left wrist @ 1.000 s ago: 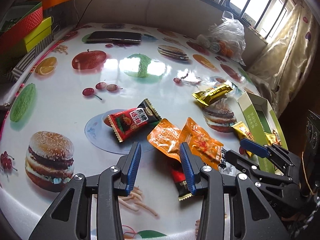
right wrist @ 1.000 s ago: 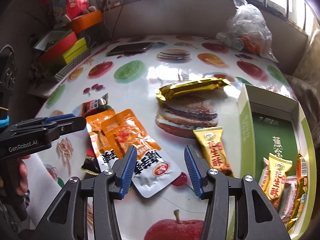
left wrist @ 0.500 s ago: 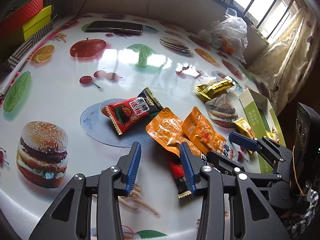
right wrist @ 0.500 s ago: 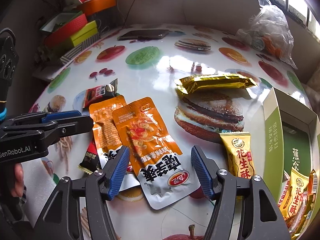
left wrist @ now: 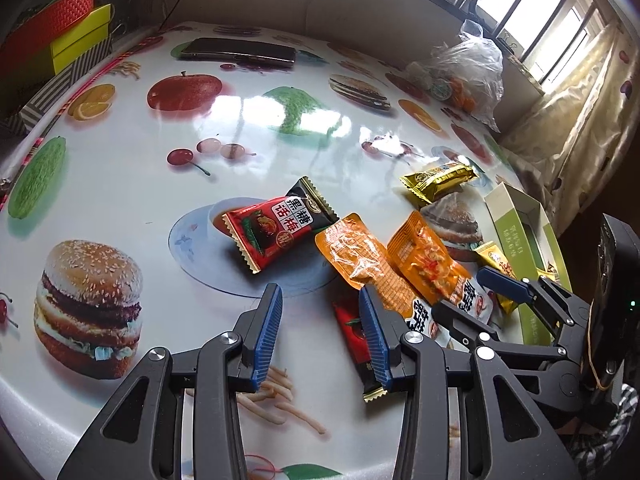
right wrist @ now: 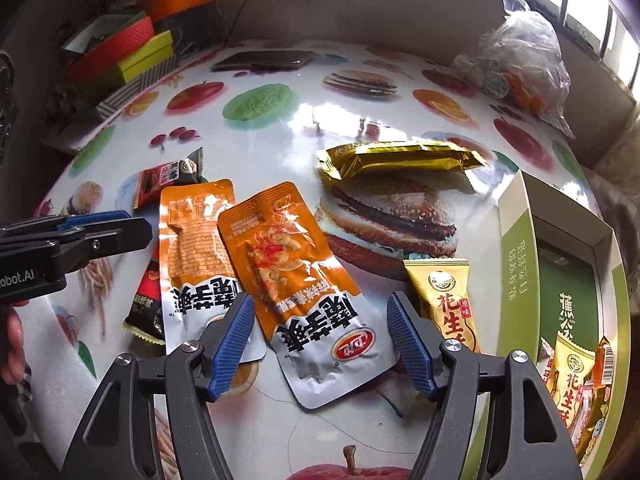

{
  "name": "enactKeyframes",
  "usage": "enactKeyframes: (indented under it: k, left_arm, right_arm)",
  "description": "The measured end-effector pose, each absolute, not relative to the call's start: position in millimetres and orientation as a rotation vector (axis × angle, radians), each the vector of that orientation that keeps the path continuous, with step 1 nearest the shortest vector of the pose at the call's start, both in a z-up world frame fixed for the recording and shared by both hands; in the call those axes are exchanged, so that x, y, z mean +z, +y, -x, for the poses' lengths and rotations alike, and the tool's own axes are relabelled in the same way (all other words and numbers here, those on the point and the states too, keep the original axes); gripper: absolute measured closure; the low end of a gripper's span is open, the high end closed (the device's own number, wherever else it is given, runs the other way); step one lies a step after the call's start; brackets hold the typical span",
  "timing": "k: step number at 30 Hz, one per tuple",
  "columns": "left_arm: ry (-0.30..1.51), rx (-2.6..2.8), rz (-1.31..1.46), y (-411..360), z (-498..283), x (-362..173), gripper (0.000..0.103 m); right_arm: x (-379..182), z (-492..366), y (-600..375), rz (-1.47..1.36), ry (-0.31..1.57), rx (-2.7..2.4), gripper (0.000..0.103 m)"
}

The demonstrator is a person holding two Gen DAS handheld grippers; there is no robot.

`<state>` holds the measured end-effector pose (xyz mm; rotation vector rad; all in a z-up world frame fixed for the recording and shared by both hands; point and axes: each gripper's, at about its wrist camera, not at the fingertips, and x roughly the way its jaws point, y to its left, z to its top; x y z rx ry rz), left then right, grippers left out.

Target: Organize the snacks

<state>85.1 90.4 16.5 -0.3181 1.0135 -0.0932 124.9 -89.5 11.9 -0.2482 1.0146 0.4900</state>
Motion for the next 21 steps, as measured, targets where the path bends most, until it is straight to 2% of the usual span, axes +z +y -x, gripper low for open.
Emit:
enactKeyframes:
  k: [8, 9, 11, 15, 18, 21]
  left_arm:
    - [0.993, -0.062, 0.296, 102.5, -87.9, 23.2, 0.062]
    - [0.992, -0.054, 0.293, 104.3, -88.9, 23.5, 0.062]
    - [0.996, -0.046, 0.282, 108.0, -90.9, 22.7, 0.062]
    - [0.992, -0.029, 0.257, 113.9, -95.7, 21.5, 0.062]
    - [1.004, -0.025, 0.229, 114.4, -102.7, 18.6, 0.062]
    - [1.003, -0.033, 0.19, 111.4, -108.9, 18.4, 0.062]
  right_arm:
    - [11.5, -131.9, -87.5, 0.235, 1.017, 0.489, 0.034]
    - [11.9, -131.5, -87.5, 0.232, 1.013, 0.479, 0.037]
    - [13.7, -130.9, -89.7, 0.215, 1.006, 0.47, 0.051]
    - [14.6, -130.0, -91.6, 0.204, 1.004, 0.463, 0.053]
    - [15.4, -129.6, -93.0, 0.195, 1.0, 0.438, 0.06]
    - [15.4, -129.5, -95.8, 0.18, 0.996, 0.436, 0.063]
